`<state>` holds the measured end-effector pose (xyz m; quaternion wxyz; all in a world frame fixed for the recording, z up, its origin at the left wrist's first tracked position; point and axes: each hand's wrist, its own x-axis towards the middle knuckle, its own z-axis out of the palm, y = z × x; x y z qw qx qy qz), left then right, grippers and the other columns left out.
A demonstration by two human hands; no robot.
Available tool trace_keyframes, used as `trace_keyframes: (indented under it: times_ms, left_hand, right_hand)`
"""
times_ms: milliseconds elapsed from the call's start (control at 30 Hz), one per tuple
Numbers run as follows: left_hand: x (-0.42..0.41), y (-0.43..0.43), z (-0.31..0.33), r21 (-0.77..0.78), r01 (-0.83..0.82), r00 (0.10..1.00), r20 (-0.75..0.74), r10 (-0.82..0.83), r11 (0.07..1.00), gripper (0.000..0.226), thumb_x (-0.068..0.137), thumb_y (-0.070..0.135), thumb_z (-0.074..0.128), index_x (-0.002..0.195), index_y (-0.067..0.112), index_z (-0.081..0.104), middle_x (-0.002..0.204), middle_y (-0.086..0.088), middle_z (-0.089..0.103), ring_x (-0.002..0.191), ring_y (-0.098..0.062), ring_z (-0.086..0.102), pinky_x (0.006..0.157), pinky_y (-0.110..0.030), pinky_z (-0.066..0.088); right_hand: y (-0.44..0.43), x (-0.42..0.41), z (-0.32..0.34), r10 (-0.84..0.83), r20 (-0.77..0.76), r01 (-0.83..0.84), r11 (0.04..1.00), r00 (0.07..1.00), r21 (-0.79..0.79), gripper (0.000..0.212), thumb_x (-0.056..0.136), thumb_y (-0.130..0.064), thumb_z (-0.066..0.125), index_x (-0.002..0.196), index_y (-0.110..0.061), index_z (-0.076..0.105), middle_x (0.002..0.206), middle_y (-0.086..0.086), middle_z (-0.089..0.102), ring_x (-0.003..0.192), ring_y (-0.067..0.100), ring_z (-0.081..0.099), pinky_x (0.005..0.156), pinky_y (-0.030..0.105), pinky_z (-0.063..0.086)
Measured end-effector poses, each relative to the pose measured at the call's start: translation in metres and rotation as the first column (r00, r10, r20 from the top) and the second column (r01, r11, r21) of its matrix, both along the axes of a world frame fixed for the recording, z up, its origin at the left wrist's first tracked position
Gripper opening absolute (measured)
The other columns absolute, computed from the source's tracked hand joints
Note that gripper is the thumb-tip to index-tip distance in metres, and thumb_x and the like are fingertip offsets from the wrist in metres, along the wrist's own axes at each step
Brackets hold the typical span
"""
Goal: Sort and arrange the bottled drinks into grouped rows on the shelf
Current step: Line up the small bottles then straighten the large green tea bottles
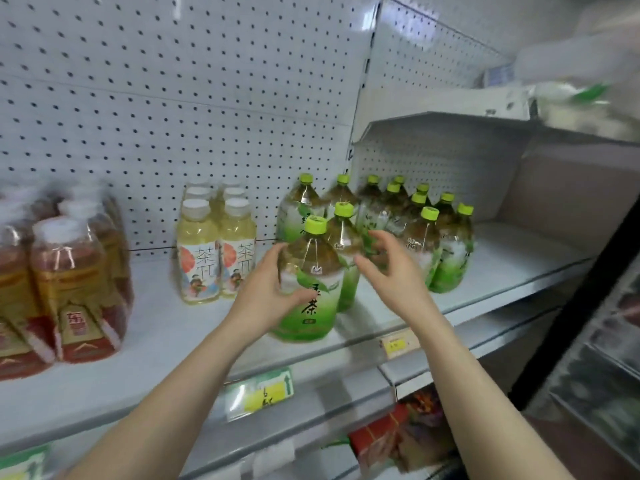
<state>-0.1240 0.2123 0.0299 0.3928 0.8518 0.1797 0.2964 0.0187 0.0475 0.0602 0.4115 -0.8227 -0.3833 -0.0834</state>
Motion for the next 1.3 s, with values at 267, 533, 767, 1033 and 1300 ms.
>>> trace_keyframes:
  times_ms: [267,533,767,1033,1300]
  left_hand:
    - [-0.022,0.038,-0.015,0.092,-0.151,0.985,0.095,0.143,0.984,0.088,0.067,0.046,0.083,0.141,0.031,0.037,0.139,0.007,0.052,0.124,-0.013,0.051,0.105,-0.04,0.043]
    - [-0.017,0.053,-0.016,0.106,-0.118,0.989,0.098,0.108,0.987,0.088,0.069,0.041,0.085,0.142,0.031,0.037,0.138,0.01,0.052,0.127,-0.011,0.05,0.107,-0.038,0.041]
    - [-0.017,0.05,-0.014,0.011,-0.099,0.99,0.098,0.098,0.995,0.091,0.068,0.04,0.086,0.144,0.03,0.036,0.139,0.014,0.052,0.129,-0.009,0.05,0.11,-0.044,0.04]
    - [-0.018,0.037,-0.013,0.019,-0.139,0.986,0.1,0.137,0.99,0.078,0.068,0.045,0.079,0.128,0.064,0.034,0.126,0.052,0.043,0.118,0.026,0.042,0.097,-0.025,0.045]
    - [0.008,0.015,-0.018,-0.017,-0.188,0.975,0.118,0.189,0.982,0.075,0.065,0.045,0.078,0.122,0.069,0.036,0.11,0.061,0.044,0.105,0.032,0.043,0.085,-0.017,0.042]
  right_hand:
    - [0.061,0.025,-0.016,-0.161,-0.004,0.158,0.971,0.987,-0.181,0.113,0.065,-0.081,0.065,0.152,-0.026,0.018,0.147,0.014,0.044,0.124,0.035,0.054,0.104,0.05,0.045]
    - [0.109,0.086,-0.009,-0.007,-0.2,-0.019,0.992,0.98,-0.124,0.113,0.061,-0.058,0.086,0.152,-0.033,0.025,0.152,0.003,0.045,0.135,0.029,0.046,0.107,0.048,0.041]
    - [0.145,0.123,-0.004,0.096,-0.186,-0.12,0.985,0.978,-0.121,0.112,0.064,-0.051,0.086,0.155,-0.028,0.024,0.159,0.003,0.034,0.143,0.027,0.036,0.113,0.048,0.033]
    - [0.123,0.119,-0.009,0.196,-0.177,-0.224,0.963,0.964,-0.15,0.104,0.081,-0.041,0.078,0.159,-0.028,0.011,0.16,0.002,0.033,0.142,0.026,0.038,0.113,0.047,0.036]
    - [0.004,0.102,-0.014,-0.008,0.46,-0.189,0.905,0.888,0.381,0.036,0.093,-0.008,0.063,0.129,-0.01,0.061,0.118,0.001,0.063,0.108,0.013,0.054,0.091,0.033,0.047]
